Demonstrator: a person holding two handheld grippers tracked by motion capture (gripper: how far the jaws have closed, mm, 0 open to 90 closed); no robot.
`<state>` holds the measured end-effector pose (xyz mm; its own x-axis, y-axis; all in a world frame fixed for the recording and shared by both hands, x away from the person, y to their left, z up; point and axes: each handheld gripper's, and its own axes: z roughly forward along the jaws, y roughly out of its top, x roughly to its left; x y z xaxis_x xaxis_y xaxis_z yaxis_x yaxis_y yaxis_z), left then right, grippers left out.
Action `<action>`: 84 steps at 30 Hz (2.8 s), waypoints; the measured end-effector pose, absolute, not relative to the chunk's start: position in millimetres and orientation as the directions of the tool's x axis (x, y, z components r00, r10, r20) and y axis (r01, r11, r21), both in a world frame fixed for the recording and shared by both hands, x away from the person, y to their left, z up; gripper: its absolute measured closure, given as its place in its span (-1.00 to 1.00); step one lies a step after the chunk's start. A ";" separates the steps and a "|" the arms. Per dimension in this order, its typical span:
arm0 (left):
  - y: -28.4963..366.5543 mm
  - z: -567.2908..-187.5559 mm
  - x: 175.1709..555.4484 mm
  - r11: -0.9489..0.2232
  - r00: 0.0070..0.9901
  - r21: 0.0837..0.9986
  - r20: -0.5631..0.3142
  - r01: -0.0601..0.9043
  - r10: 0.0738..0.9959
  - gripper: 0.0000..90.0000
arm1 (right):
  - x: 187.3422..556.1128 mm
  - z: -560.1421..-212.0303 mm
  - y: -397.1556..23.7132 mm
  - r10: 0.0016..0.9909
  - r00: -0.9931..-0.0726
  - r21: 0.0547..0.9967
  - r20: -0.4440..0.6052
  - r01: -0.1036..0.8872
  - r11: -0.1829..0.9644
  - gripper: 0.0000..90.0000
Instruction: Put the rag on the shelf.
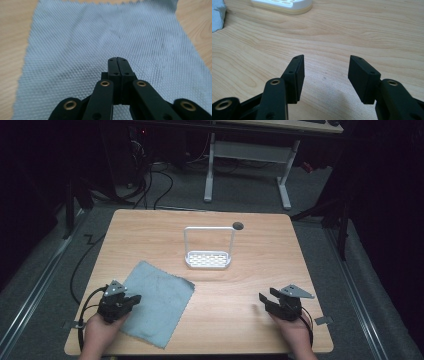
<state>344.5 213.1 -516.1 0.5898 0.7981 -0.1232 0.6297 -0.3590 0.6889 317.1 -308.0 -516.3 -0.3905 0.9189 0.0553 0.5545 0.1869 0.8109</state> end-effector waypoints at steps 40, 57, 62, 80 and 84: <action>224.3 -514.8 311.3 -0.250 0.521 0.763 -0.132 0.597 0.843 0.81 | 317.0 -523.8 -160.9 0.592 -0.805 0.755 0.043 0.414 0.508 1.00; 189.5 -524.3 313.1 -0.362 0.636 0.719 -0.142 0.594 0.759 0.81 | 319.1 -528.7 -171.7 0.605 -0.796 0.720 0.029 0.437 0.540 1.00; 168.2 -527.2 315.8 -0.420 0.694 0.707 -0.140 0.570 0.706 0.80 | 316.6 -528.5 -188.3 0.647 -0.762 0.719 0.033 0.468 0.514 1.00; 110.5 -524.3 306.0 -0.569 0.850 0.690 -0.132 0.448 0.509 0.81 | 315.5 -528.9 -247.3 0.782 -0.621 0.727 0.053 0.561 0.396 1.00; 105.9 -524.1 300.7 -0.576 0.858 0.690 -0.131 0.439 0.496 0.81 | 319.1 -529.3 -250.3 0.789 -0.611 0.729 0.058 0.566 0.385 1.00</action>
<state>300.7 105.9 -524.1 0.8581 0.4964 -0.1310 0.4387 -0.5763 0.6895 319.1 -250.3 -529.3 -0.6111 0.7895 0.0575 0.5657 0.3847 0.7294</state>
